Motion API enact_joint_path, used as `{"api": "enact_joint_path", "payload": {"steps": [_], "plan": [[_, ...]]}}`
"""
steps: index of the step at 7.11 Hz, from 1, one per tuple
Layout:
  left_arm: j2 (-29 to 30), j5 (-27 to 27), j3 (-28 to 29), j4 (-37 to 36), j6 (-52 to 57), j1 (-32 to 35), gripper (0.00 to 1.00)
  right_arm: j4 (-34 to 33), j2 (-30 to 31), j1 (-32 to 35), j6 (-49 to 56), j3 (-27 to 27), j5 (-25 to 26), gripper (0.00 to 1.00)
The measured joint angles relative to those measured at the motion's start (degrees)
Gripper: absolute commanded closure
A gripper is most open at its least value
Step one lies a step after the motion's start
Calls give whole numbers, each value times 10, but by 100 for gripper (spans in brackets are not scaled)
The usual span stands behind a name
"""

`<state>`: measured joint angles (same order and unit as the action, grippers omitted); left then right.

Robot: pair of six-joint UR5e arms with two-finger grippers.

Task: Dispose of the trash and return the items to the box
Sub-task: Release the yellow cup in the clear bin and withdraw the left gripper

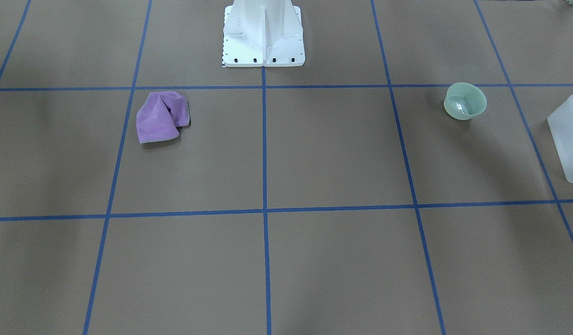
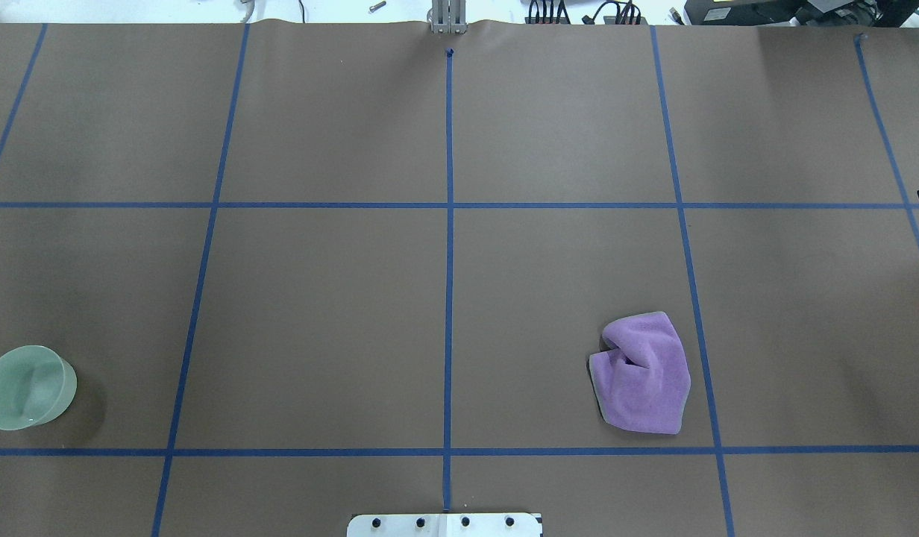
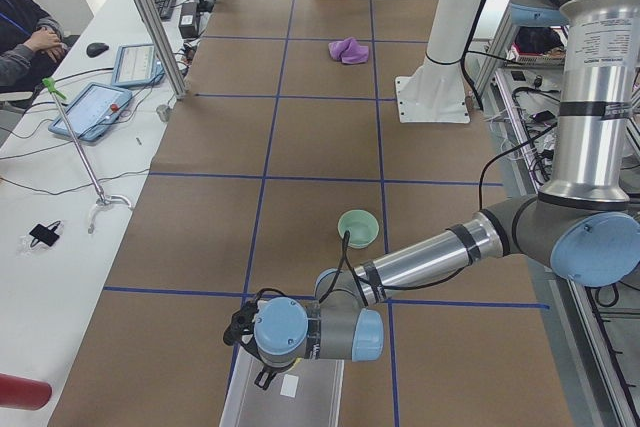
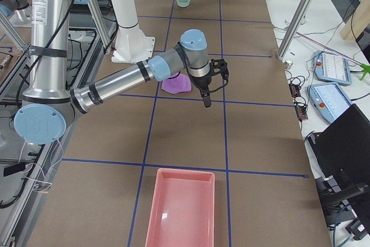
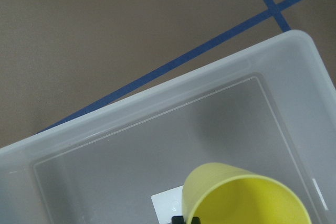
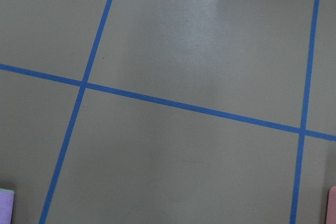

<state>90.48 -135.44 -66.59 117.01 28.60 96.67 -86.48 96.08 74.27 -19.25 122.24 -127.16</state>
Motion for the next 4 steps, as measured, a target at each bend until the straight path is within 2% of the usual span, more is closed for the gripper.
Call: {"api": "enact_joint_path", "payload": {"steps": [3, 4], "plan": [[-4, -4, 4, 36, -53, -38, 98, 0, 0, 0, 0, 0, 0, 0], [-5, -4, 5, 52, -74, -52, 6, 0, 0, 0, 0, 0, 1, 0]]}}
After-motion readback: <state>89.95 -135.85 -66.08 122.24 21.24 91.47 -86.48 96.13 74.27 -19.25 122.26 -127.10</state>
